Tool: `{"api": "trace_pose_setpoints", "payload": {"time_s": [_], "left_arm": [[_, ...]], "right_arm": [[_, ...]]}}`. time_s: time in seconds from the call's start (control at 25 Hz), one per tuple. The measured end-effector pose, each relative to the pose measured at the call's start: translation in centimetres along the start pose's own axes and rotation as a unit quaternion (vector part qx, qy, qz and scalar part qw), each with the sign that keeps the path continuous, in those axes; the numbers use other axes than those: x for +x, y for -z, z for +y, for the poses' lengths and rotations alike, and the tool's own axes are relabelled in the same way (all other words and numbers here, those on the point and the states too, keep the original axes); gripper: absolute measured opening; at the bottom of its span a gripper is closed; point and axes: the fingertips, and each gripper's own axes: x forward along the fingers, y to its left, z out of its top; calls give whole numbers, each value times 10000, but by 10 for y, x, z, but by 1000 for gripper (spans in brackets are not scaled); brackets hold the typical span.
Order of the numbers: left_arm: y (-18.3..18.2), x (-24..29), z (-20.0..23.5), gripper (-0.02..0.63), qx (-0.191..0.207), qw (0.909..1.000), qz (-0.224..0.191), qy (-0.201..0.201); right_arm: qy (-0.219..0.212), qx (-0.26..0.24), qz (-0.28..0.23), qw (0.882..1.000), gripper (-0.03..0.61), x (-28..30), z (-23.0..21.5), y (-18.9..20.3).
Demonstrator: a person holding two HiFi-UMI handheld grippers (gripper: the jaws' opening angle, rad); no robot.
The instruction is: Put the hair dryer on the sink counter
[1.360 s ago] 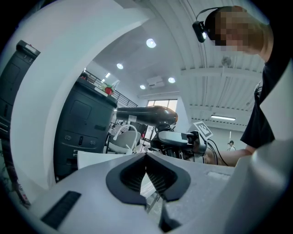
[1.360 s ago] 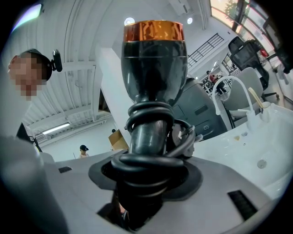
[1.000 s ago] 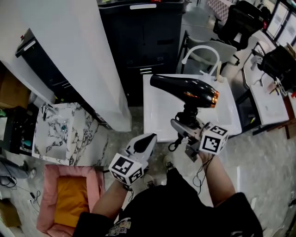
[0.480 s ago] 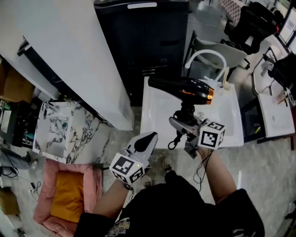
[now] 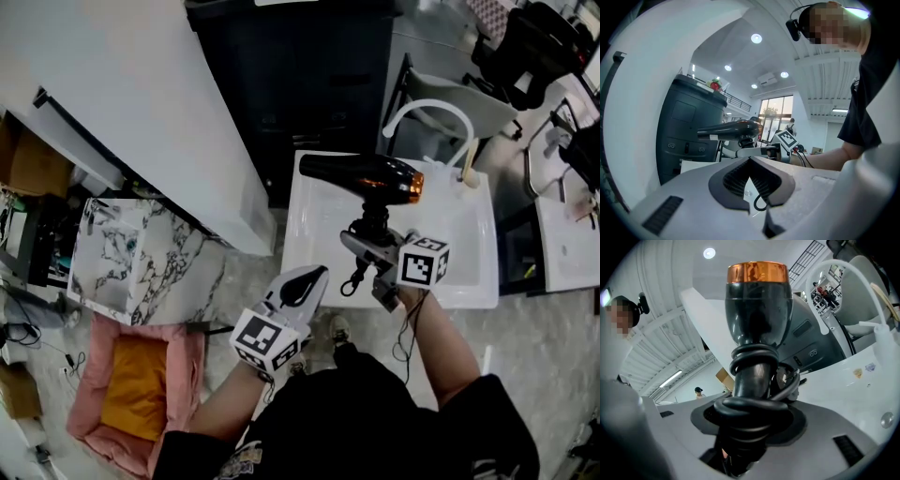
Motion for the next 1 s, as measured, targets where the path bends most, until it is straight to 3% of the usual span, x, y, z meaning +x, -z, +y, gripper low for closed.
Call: {"api": "trace_pose_setpoints", "payload": {"time_s": [0.44,0.64,0.84,1.0], "left_arm": [[10,39,23,2,40,9998,75,-191],[17,54,29,3,-47,9995,200,-227],[27,66,40,3,-149,9989,326,-298],[31,76,48,3,-207,9985,407,-300]], "right_arm": [[-100,357,345,9987,227,34,-67,8],[-508,507,284,9970,227,54,-80,-1],[-259,1004,495,9934,225,66,-119,12],[-459,1134,527,9911,225,82,-133,13]]}}
